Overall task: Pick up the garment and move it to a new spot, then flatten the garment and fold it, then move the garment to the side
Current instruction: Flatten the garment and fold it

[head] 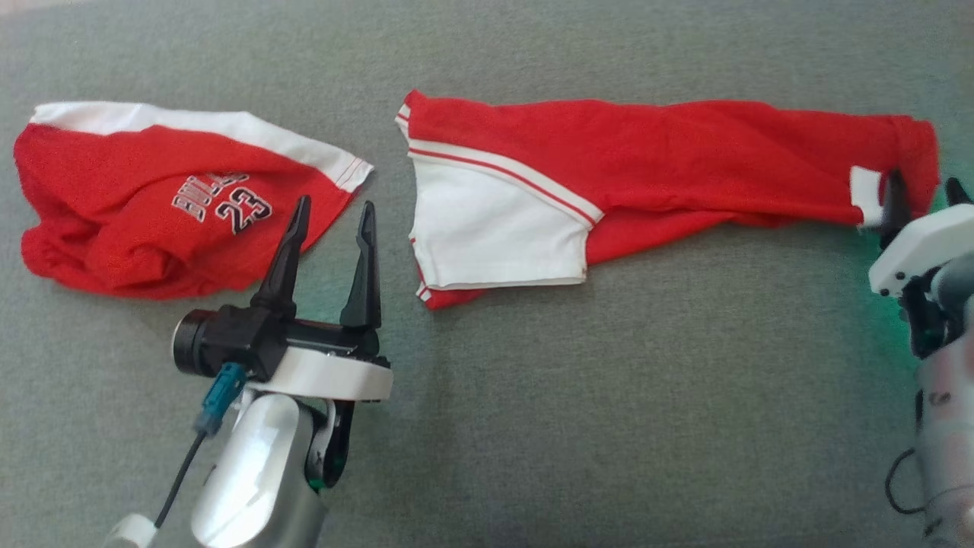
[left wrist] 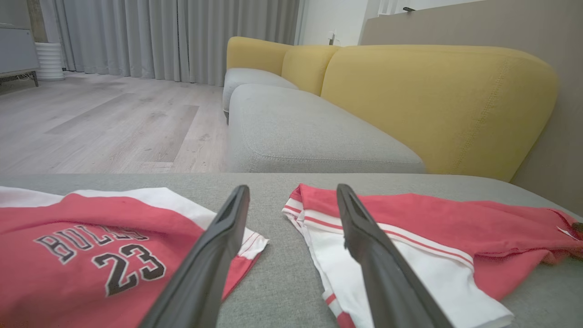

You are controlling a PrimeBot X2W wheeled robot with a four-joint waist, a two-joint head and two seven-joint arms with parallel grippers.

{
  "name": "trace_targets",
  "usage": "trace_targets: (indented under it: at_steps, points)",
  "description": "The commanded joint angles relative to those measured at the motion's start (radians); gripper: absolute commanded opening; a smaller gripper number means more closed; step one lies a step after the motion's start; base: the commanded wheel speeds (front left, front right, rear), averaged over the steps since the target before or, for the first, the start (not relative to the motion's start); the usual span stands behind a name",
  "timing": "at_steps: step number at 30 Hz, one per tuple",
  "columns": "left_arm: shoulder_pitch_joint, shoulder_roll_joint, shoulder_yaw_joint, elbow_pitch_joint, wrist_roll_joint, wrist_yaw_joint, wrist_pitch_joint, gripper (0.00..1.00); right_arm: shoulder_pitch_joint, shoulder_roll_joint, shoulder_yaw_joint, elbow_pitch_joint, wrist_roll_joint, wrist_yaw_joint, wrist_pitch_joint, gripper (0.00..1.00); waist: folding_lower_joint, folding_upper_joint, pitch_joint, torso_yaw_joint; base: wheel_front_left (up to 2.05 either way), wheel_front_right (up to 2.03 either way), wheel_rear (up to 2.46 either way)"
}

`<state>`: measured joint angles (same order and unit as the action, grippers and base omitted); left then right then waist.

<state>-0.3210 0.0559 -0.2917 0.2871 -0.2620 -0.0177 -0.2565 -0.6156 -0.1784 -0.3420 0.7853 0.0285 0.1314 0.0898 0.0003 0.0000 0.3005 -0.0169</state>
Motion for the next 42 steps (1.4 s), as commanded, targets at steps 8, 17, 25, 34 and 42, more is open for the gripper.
trace_targets:
  at_steps: [8,17,25,34,42]
  points:
    - [-0.042,0.0,0.052,-0.031,0.025,-0.012,-0.005,1.0,-0.112,-0.061,0.047,0.156,-0.053,-0.001,0.021,1.0,-0.0003,0.0,0.031,0.023,0.0,0.0,0.0]
    - [-0.053,-0.002,0.075,-0.048,0.039,-0.016,-0.005,1.0,-0.157,-0.093,0.13,0.245,-0.012,-0.001,0.007,0.0,-0.0003,0.0,0.052,0.02,0.0,0.0,0.0]
    - [-0.046,-0.004,0.084,-0.05,0.047,-0.023,-0.005,1.0,-0.161,-0.204,0.117,0.296,0.025,-0.001,-0.062,0.0,-0.0003,0.0,0.038,0.011,0.0,0.0,0.0]
    - [-0.023,-0.005,0.086,-0.039,0.044,-0.025,-0.005,1.0,-0.165,-0.25,0.06,0.339,-0.036,-0.001,-0.132,0.0,-0.0003,0.0,-0.019,0.006,0.0,0.0,0.0]
    - [0.007,-0.005,0.083,-0.03,0.036,-0.023,-0.005,1.0,-0.188,-0.158,0.131,0.316,-0.05,-0.001,-0.18,0.0,-0.0003,0.0,-0.091,0.005,0.0,0.0,0.0]
